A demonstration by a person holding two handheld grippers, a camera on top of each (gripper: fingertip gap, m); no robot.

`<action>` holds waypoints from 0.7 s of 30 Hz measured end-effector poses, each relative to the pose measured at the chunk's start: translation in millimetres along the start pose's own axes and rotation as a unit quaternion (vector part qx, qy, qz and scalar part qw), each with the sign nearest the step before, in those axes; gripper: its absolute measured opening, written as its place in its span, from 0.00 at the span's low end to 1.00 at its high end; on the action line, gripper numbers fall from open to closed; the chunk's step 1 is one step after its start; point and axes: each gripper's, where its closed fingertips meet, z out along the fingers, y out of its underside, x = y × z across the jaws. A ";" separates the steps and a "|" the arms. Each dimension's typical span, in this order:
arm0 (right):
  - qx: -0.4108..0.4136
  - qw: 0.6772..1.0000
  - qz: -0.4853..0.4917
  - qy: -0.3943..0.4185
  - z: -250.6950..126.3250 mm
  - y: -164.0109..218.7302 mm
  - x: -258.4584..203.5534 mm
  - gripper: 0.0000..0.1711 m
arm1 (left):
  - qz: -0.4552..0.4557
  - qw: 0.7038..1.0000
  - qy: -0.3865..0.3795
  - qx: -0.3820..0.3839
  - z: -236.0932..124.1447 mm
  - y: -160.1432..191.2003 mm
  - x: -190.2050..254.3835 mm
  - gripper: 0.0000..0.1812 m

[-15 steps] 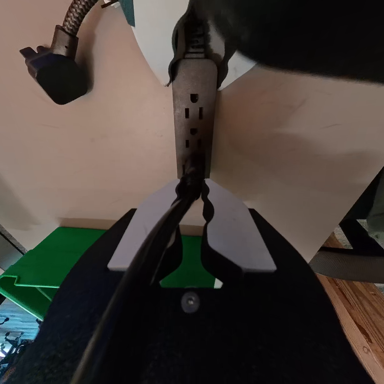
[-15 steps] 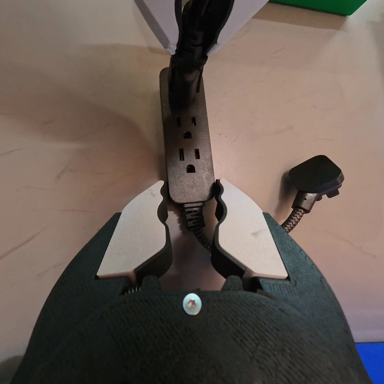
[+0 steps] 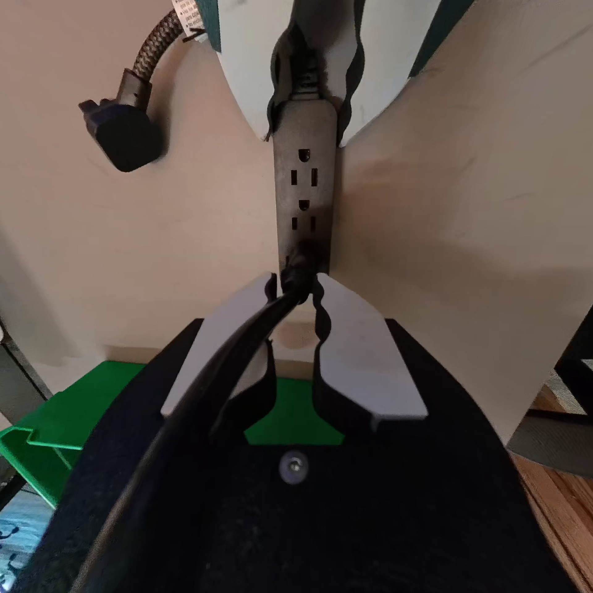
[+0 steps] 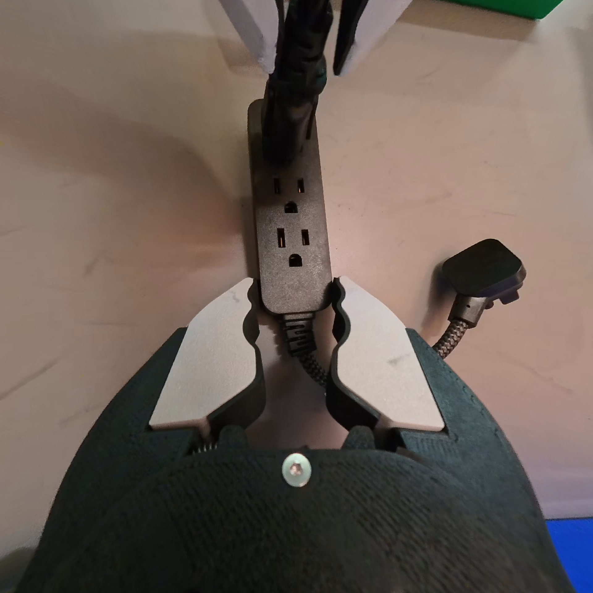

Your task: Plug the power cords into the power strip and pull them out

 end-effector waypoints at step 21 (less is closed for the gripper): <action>0.004 1.000 -0.002 -0.002 0.5 -0.7 -0.4 0.26 | 0.044 0.998 0.042 -0.002 0.5 1.7 2.7 0.09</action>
